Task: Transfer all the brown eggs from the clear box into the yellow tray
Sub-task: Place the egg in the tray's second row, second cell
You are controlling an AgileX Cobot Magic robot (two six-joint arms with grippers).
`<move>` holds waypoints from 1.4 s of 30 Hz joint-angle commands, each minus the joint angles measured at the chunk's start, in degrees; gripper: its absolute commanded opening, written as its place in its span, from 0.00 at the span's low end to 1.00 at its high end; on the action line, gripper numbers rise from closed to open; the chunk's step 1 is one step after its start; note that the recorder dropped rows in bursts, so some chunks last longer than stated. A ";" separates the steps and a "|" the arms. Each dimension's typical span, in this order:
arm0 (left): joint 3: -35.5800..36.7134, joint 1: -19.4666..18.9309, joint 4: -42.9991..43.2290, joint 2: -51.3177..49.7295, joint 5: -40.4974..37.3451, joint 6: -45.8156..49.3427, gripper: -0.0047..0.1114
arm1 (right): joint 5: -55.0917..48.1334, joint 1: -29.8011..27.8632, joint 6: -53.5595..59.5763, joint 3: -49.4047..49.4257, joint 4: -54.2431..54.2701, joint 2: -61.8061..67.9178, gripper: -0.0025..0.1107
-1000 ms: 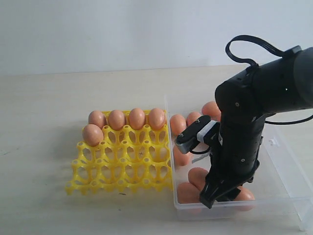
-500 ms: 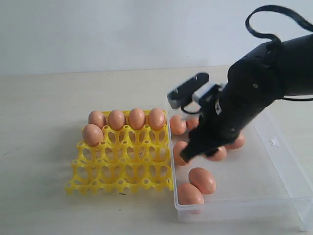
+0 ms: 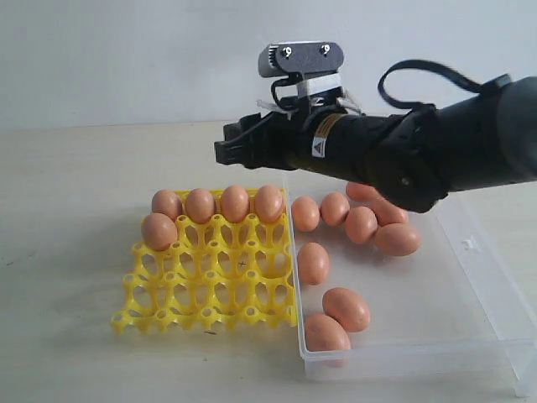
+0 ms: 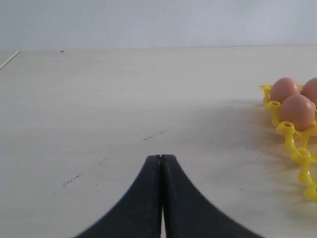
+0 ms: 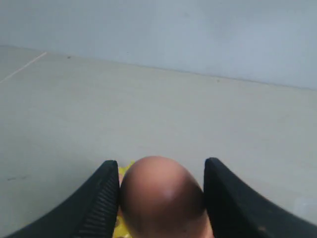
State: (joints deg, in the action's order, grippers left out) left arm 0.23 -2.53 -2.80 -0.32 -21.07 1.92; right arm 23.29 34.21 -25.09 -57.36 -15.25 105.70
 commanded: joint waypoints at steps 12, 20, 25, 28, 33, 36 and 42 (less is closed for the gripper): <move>-0.23 0.29 -0.32 0.32 0.80 -0.31 0.04 | 5.56 2.80 -15.64 -8.27 -14.28 13.02 0.02; -0.23 0.29 -0.32 0.32 0.80 -0.31 0.04 | 6.01 3.77 -17.04 -8.89 -16.61 15.73 0.03; -0.23 0.29 -0.32 0.32 0.80 -0.31 0.04 | 7.17 3.77 -16.93 -8.89 -17.05 15.85 0.19; -0.23 0.29 -0.32 0.32 0.80 -0.31 0.04 | 7.20 3.77 -16.93 -8.89 -18.01 16.20 0.38; -0.23 0.29 -0.32 0.32 0.80 -0.31 0.04 | 5.99 3.77 -16.93 -8.89 -18.01 16.19 0.53; -0.23 0.29 -0.32 0.32 0.80 -0.31 0.04 | 4.00 3.77 -17.48 -8.89 -18.16 14.16 0.52; -0.23 0.29 -0.32 0.32 0.80 -0.31 0.04 | -20.61 3.77 -16.13 -8.89 -17.95 2.14 0.45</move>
State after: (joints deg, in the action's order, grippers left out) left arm 0.23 -2.53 -2.80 -0.32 -21.07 1.92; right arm 16.08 37.91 -42.58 -65.92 -33.08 114.30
